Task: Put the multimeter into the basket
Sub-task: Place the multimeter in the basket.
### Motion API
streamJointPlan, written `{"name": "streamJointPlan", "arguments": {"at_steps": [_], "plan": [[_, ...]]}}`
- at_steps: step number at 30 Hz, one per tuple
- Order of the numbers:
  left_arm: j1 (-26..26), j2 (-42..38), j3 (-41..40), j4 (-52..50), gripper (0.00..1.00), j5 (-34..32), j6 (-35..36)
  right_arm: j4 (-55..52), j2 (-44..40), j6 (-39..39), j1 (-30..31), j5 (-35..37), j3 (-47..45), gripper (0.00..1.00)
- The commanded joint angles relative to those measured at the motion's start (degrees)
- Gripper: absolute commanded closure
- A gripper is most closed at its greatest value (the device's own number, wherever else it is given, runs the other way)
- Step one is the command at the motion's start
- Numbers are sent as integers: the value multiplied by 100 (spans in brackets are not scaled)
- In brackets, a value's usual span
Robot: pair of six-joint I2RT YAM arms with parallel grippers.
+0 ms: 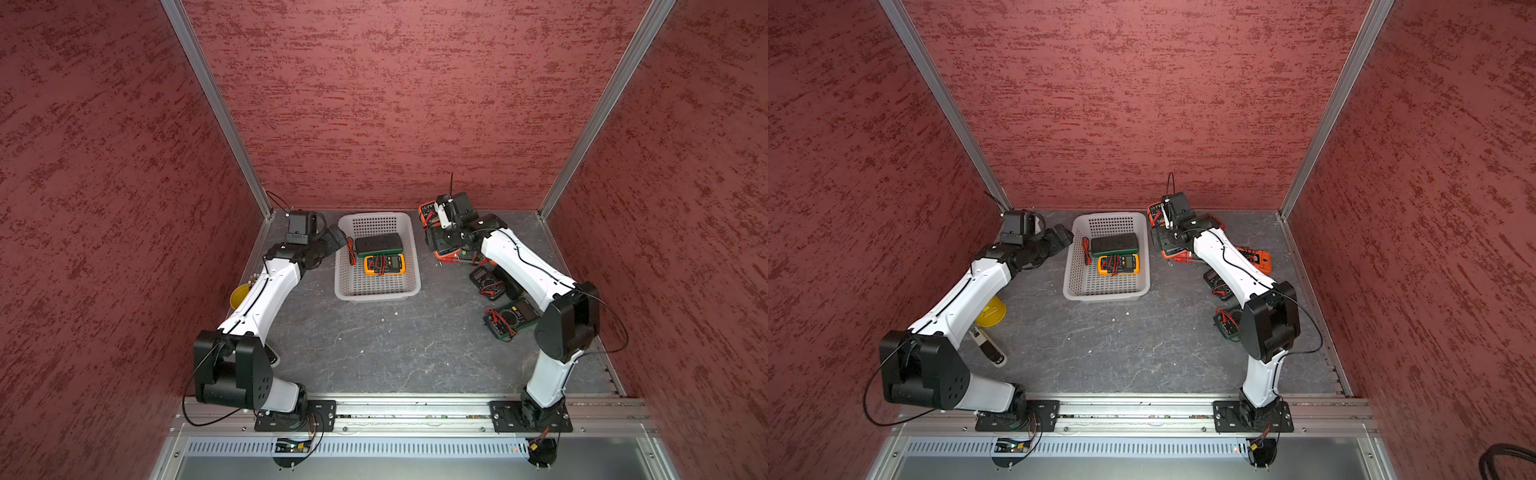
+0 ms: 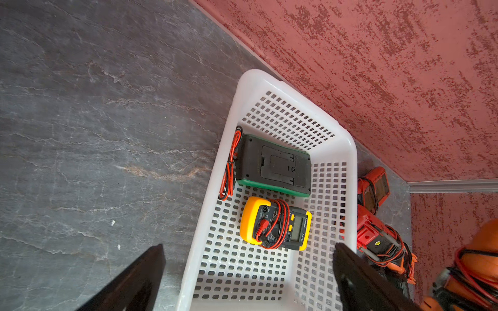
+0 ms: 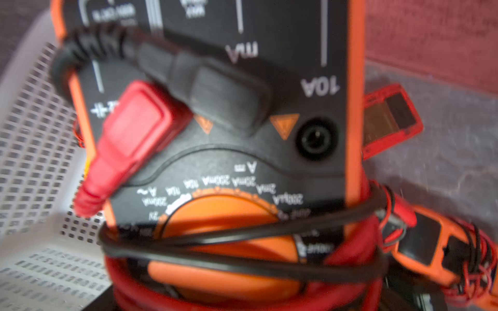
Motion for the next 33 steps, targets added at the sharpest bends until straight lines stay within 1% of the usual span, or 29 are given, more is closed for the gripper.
{"name": "streamJointPlan", "arguments": {"at_steps": [1,10,14,18,23,28,33], "plan": [[74,-133,-102,-16,0,6,-163,914,24,-443,202,-477,411,100],[445,-382,-307,129,0,50,-524,1328,933,-1257,894,-1192,1290,100],[556,-481,-481,168,0,38,-600,1150,1404,-1571,1135,-1543,1728,100],[672,-574,-610,188,0,78,-632,968,1698,-1960,1338,-1628,1917,100],[885,-636,-669,107,0,150,-635,838,1778,-2404,1500,-1778,1744,100],[1106,-667,-703,54,0,298,-689,997,1578,-2648,1529,-1799,1175,100],[1214,-711,-740,50,0,356,-682,1092,1469,-2922,1538,-1743,705,100]]}}
